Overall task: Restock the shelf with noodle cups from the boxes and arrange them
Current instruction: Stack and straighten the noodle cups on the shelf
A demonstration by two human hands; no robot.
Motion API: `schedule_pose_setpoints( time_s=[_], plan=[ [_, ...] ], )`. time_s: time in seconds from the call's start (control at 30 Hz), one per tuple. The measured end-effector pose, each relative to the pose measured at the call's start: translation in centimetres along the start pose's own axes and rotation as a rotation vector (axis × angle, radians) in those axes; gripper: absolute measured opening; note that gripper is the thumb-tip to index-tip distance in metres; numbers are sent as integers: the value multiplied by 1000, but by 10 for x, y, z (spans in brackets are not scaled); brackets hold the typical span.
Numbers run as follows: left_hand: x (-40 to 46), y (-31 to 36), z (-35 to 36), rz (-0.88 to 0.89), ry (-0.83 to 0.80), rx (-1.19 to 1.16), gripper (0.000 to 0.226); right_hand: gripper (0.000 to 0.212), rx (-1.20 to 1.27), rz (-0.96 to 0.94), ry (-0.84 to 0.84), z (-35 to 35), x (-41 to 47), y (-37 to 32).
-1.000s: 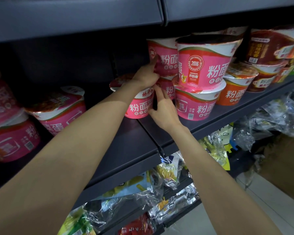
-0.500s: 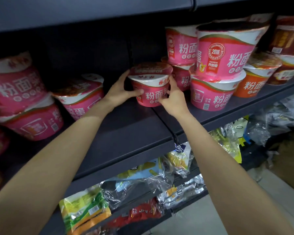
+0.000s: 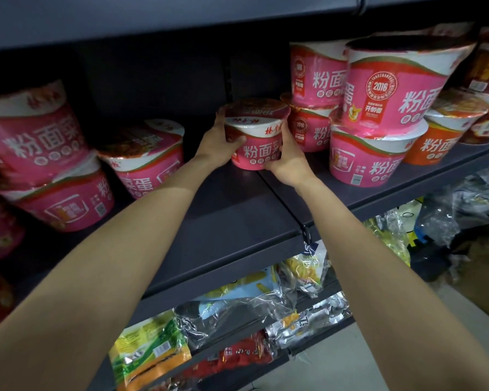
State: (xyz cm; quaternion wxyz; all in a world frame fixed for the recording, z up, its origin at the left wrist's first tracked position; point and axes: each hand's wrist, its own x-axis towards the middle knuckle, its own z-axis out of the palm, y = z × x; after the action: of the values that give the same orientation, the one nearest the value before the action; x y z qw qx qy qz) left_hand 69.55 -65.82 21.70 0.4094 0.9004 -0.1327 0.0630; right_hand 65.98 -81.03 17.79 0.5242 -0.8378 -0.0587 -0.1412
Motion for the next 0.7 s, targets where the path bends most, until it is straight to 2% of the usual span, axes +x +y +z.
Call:
schedule_pose_setpoints(
  time_s=[0.1,0.2,0.3,0.4,0.47,0.5,0.53,0.63,0.7],
  plan=[
    [-2,-2,2,-19,2,31,84,96,7,-2,-8,-2,-4,1],
    [-19,3,-2,-37,44,-2,84,84,4,-13,-7,-6,-15,-7],
    [-55,3,-23,118,126,30,65,63,-90,-63,171,-3,-32,-16],
    [-100,-7,-61,325,391,164,44,48,-126,-115,296,19,-51,-35],
    [-124,-25,-80,317,602,223,46,41,-95,-195,280,43,-62,-52],
    [-133,-37,-85,255,671,159,49,42,-64,-205,232,58,-65,-60],
    [-141,-48,-86,173,700,-2,51,48,-19,-185,155,72,-65,-68],
    [-159,-65,-83,-118,683,-579,53,85,144,-74,-119,117,-55,-86],
    [-159,-67,-86,-261,589,-672,62,104,138,-112,-180,144,-43,-91]
  ],
)
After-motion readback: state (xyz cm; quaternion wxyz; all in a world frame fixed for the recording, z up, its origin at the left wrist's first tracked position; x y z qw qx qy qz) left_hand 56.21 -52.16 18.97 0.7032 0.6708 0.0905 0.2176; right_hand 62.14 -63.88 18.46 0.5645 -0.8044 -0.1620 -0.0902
